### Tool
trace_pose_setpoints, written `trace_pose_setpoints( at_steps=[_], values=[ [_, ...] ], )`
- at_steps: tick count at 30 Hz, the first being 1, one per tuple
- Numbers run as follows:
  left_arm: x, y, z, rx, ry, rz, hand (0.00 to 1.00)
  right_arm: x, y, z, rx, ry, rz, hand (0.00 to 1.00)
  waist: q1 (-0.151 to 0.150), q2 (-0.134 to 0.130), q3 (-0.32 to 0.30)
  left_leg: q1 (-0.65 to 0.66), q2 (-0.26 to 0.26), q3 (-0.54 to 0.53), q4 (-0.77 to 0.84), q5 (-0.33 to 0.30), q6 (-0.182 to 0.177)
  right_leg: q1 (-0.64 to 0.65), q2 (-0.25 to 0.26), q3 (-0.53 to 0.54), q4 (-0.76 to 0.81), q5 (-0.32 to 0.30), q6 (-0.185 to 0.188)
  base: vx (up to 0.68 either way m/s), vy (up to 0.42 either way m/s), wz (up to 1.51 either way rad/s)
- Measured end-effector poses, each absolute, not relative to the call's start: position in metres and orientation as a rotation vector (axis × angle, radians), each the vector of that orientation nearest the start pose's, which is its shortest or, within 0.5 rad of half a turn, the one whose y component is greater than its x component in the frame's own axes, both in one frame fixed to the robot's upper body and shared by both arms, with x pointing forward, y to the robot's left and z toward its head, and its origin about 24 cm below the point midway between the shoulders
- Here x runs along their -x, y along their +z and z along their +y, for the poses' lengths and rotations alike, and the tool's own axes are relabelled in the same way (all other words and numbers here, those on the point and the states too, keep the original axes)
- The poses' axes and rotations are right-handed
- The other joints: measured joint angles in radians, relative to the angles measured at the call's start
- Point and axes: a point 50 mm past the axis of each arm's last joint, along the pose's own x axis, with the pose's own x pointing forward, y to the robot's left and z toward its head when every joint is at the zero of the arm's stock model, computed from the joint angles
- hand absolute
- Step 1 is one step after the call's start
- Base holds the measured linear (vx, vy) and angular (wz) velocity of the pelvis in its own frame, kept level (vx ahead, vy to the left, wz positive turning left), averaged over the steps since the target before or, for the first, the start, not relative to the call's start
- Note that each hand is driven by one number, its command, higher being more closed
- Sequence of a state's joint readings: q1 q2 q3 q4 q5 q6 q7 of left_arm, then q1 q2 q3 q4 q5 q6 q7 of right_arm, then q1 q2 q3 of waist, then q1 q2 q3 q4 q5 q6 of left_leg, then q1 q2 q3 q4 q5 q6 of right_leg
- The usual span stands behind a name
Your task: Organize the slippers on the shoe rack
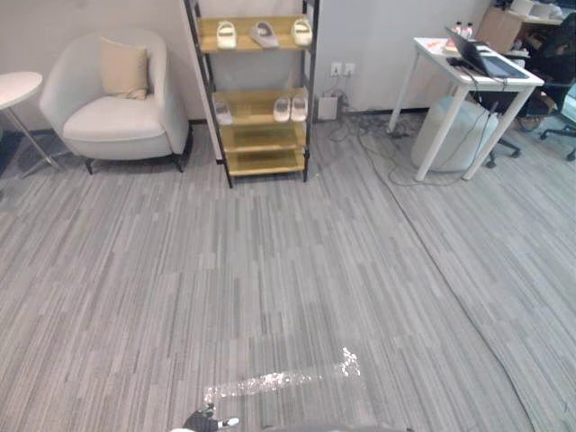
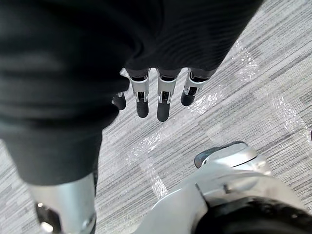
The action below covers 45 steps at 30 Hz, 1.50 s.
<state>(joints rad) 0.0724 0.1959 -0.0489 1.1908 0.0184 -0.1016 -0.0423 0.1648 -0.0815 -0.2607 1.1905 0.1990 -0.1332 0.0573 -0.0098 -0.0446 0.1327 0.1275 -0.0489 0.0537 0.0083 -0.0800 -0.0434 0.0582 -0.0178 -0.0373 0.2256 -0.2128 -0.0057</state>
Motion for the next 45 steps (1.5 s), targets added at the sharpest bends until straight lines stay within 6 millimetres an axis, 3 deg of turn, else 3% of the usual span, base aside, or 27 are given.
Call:
trace_pose_setpoints(
  at_steps=[2, 3, 4, 6, 10, 12, 13, 15, 16, 17, 18, 19, 20, 22, 23, 25, 26, 28, 29, 30, 31, 34, 35, 37, 39, 42, 45],
  values=[
    [-0.080, -0.161, 0.226, -0.134, 0.102, 1.124, 0.00, -0.039, -0.170, -0.206, -0.244, -0.385, 1.146, 0.00, 0.011, -0.014, 0.021, -0.126, 0.025, 0.098, 0.313, -0.094, -0.032, -0.024, -0.015, 0.004, 0.059, -0.038, -0.019, -0.09, -0.059, -0.15],
    [-0.081, -0.160, 0.226, -0.130, 0.110, 1.118, 0.00, -0.040, -0.170, -0.205, -0.243, -0.383, 1.143, 0.00, 0.011, -0.018, 0.026, -0.146, 0.030, 0.113, 0.357, -0.096, -0.031, -0.023, -0.017, 0.004, 0.063, -0.043, -0.022, -0.08, -0.051, -0.13],
    [-0.084, -0.159, 0.225, -0.105, 0.146, 1.098, 0.00, -0.042, -0.169, -0.207, -0.235, -0.381, 1.126, 0.00, 0.013, -0.013, 0.033, -0.229, 0.081, 0.189, 0.557, -0.129, 0.002, -0.017, -0.018, 0.005, 0.077, -0.056, -0.032, -0.01, -0.022, -0.06],
    [-0.084, -0.159, 0.224, -0.082, 0.163, 1.091, 0.00, -0.040, -0.169, -0.209, -0.233, -0.393, 1.132, 0.00, 0.012, 0.002, 0.039, -0.273, 0.148, 0.255, 0.671, -0.167, 0.020, 0.015, -0.019, 0.006, 0.085, -0.077, -0.028, 0.04, 0.014, 0.03],
    [-0.085, -0.158, 0.222, -0.073, 0.175, 1.075, 0.00, -0.045, -0.166, -0.212, -0.213, -0.384, 1.110, 0.00, 0.020, 0.015, 0.036, -0.306, 0.184, 0.312, 0.508, -0.157, 0.015, 0.032, -0.050, 0.033, 0.085, -0.111, 0.006, 0.18, 0.174, -0.08],
    [-0.081, -0.161, 0.217, -0.067, 0.180, 1.092, 0.00, -0.045, -0.165, -0.218, -0.188, -0.377, 1.113, 0.00, 0.022, 0.038, 0.018, -0.297, 0.173, 0.306, 0.359, -0.074, 0.001, 0.023, -0.057, 0.065, 0.085, -0.133, 0.040, 0.35, 0.350, -0.38],
    [-0.076, -0.162, 0.218, -0.072, 0.182, 1.109, 0.00, -0.045, -0.166, -0.217, -0.185, -0.375, 1.119, 0.00, 0.023, 0.035, -0.011, -0.303, 0.137, 0.319, 0.357, -0.082, 0.036, 0.015, -0.084, 0.095, 0.083, -0.149, 0.058, 0.30, 0.265, -0.32],
    [-0.069, -0.162, 0.223, -0.082, 0.193, 1.130, 0.00, -0.041, -0.167, -0.213, -0.195, -0.372, 1.128, 0.00, 0.021, 0.009, -0.056, -0.292, 0.065, 0.354, 0.328, -0.122, 0.056, -0.008, -0.145, 0.142, 0.143, -0.170, 0.087, 0.46, 0.328, -0.23],
    [-0.068, -0.162, 0.223, -0.088, 0.189, 1.134, 0.00, -0.041, -0.167, -0.212, -0.200, -0.370, 1.126, 0.00, 0.022, 0.002, -0.072, -0.240, 0.014, 0.367, 0.276, -0.124, 0.074, -0.082, -0.169, 0.195, 0.327, -0.163, 0.114, 0.43, 0.295, -0.10],
    [-0.068, -0.162, 0.223, -0.088, 0.189, 1.134, 0.00, -0.041, -0.167, -0.212, -0.200, -0.370, 1.125, 0.00, 0.022, 0.002, -0.072, -0.239, 0.013, 0.367, 0.274, -0.124, 0.074, -0.083, -0.169, 0.195, 0.333, -0.163, 0.115, 0.43, 0.283, 0.14],
    [-0.069, -0.162, 0.223, -0.109, 0.164, 1.134, 0.00, -0.042, -0.167, -0.212, -0.210, -0.377, 1.121, 0.00, 0.012, 0.000, -0.070, -0.175, -0.018, 0.361, 0.237, -0.126, 0.088, -0.141, -0.173, 0.219, 0.531, -0.105, 0.175, 0.23, 0.138, 0.23],
    [-0.070, -0.162, 0.222, -0.113, 0.158, 1.132, 0.00, -0.040, -0.167, -0.212, -0.215, -0.383, 1.124, 0.00, 0.009, 0.000, -0.069, -0.149, -0.025, 0.354, 0.229, -0.131, 0.092, -0.164, -0.171, 0.221, 0.609, -0.085, 0.192, 0.47, 0.209, 0.36],
    [-0.076, -0.161, 0.221, -0.118, 0.147, 1.118, 0.00, -0.042, -0.165, -0.212, -0.216, -0.387, 1.104, 0.00, 0.009, 0.001, -0.065, -0.077, -0.038, 0.335, 0.200, -0.139, 0.094, -0.222, -0.170, 0.193, 0.788, -0.072, 0.181, 0.40, 0.121, 0.23],
    [-0.085, -0.160, 0.218, -0.122, 0.131, 1.099, 0.00, -0.050, -0.163, -0.214, -0.196, -0.371, 1.078, 0.00, 0.009, 0.008, -0.056, -0.017, -0.036, 0.314, 0.164, -0.139, 0.094, -0.273, -0.168, 0.144, 0.857, -0.088, 0.154, 0.36, 0.056, 0.18],
    [-0.096, -0.158, 0.214, -0.123, 0.112, 1.074, 0.00, -0.057, -0.161, -0.217, -0.176, -0.358, 1.056, 0.00, 0.009, 0.025, -0.036, 0.036, -0.022, 0.310, 0.125, -0.139, 0.093, -0.316, -0.159, 0.099, 0.843, -0.111, 0.121, 0.36, -0.017, 0.16],
    [-0.109, -0.157, 0.203, -0.101, 0.092, 1.044, 0.00, -0.063, -0.160, -0.217, -0.175, -0.352, 1.038, 0.00, 0.004, 0.027, -0.030, 0.074, -0.004, 0.308, 0.099, -0.138, 0.093, -0.377, -0.147, 0.057, 0.747, -0.136, 0.092, 0.31, -0.069, 0.15],
    [-0.119, -0.157, 0.185, -0.061, 0.063, 1.020, 0.00, -0.069, -0.159, -0.217, -0.175, -0.347, 1.024, 0.00, -0.006, 0.029, -0.023, 0.092, 0.020, 0.302, 0.087, -0.139, 0.090, -0.414, -0.119, 0.039, 0.598, -0.130, 0.081, 0.26, -0.140, 0.19],
    [-0.125, -0.156, 0.173, -0.035, 0.043, 1.002, 0.00, -0.073, -0.159, -0.215, -0.178, -0.342, 1.017, 0.00, -0.014, 0.031, -0.024, 0.109, 0.037, 0.291, 0.074, -0.144, 0.068, -0.409, -0.089, 0.045, 0.412, -0.076, 0.070, 0.28, -0.183, 0.23],
    [-0.128, -0.156, 0.161, -0.011, 0.022, 0.994, 0.00, -0.071, -0.160, -0.213, -0.184, -0.341, 1.025, 0.00, -0.018, 0.017, -0.026, 0.125, 0.035, 0.282, 0.066, -0.160, 0.036, -0.408, -0.078, 0.061, 0.257, 0.025, 0.062, 0.46, -0.277, 0.17],
    [-0.127, -0.157, 0.148, 0.011, -0.004, 1.004, 0.00, -0.070, -0.161, -0.214, -0.182, -0.341, 1.037, 0.00, -0.022, 0.028, -0.024, 0.151, 0.056, 0.263, 0.067, -0.177, 0.006, -0.407, -0.063, 0.055, 0.277, 0.096, 0.041, 0.40, -0.235, 0.09],
    [-0.126, -0.158, 0.144, 0.017, -0.011, 1.006, 0.00, -0.071, -0.160, -0.216, -0.174, -0.338, 1.036, 0.00, -0.022, 0.038, -0.024, 0.153, 0.064, 0.262, 0.071, -0.174, 0.000, -0.404, -0.060, 0.048, 0.278, 0.090, 0.034, 0.46, -0.290, 0.01],
    [-0.128, -0.157, 0.138, 0.048, -0.004, 1.001, 0.00, -0.076, -0.159, -0.220, -0.147, -0.318, 1.032, 0.00, -0.026, 0.059, -0.004, 0.080, 0.130, 0.258, 0.320, -0.161, -0.023, -0.341, -0.040, 0.029, 0.268, 0.037, -0.002, 0.29, -0.229, 0.08],
    [-0.130, -0.156, 0.140, 0.065, 0.018, 0.992, 0.00, -0.075, -0.159, -0.220, -0.142, -0.315, 1.035, 0.00, -0.028, 0.063, -0.006, 0.008, 0.176, 0.243, 0.523, -0.130, -0.055, -0.287, -0.029, 0.012, 0.244, 0.020, -0.011, 0.30, -0.240, 0.18],
    [-0.132, -0.154, 0.142, 0.081, 0.041, 0.972, 0.00, -0.075, -0.159, -0.220, -0.114, -0.283, 1.037, 0.00, -0.018, 0.056, 0.003, -0.110, 0.258, 0.228, 0.830, -0.041, -0.055, -0.202, -0.009, 0.010, 0.218, -0.019, -0.044, 0.32, -0.231, 0.02],
    [-0.137, -0.152, 0.142, 0.081, 0.042, 0.945, 0.00, -0.076, -0.158, -0.219, -0.098, -0.266, 1.036, 0.00, -0.005, 0.054, 0.004, -0.206, 0.305, 0.274, 0.943, -0.074, -0.047, -0.119, 0.002, 0.020, 0.176, -0.047, -0.063, 0.24, -0.123, -0.23],
    [-0.140, -0.149, 0.139, 0.089, 0.038, 0.919, 0.00, -0.074, -0.158, -0.220, -0.098, -0.267, 1.042, 0.00, 0.012, 0.054, 0.004, -0.279, 0.289, 0.372, 0.767, -0.114, -0.022, -0.045, -0.007, 0.050, 0.115, -0.058, -0.052, 0.21, 0.012, -0.32],
    [-0.143, -0.148, 0.134, 0.084, 0.017, 0.912, 0.00, -0.075, -0.158, -0.220, -0.098, -0.268, 1.037, 0.00, 0.013, 0.053, 0.005, -0.305, 0.192, 0.365, 0.370, -0.084, -0.014, 0.009, -0.030, 0.073, 0.094, -0.097, -0.045, 0.34, 0.125, -0.29]
  ],
)
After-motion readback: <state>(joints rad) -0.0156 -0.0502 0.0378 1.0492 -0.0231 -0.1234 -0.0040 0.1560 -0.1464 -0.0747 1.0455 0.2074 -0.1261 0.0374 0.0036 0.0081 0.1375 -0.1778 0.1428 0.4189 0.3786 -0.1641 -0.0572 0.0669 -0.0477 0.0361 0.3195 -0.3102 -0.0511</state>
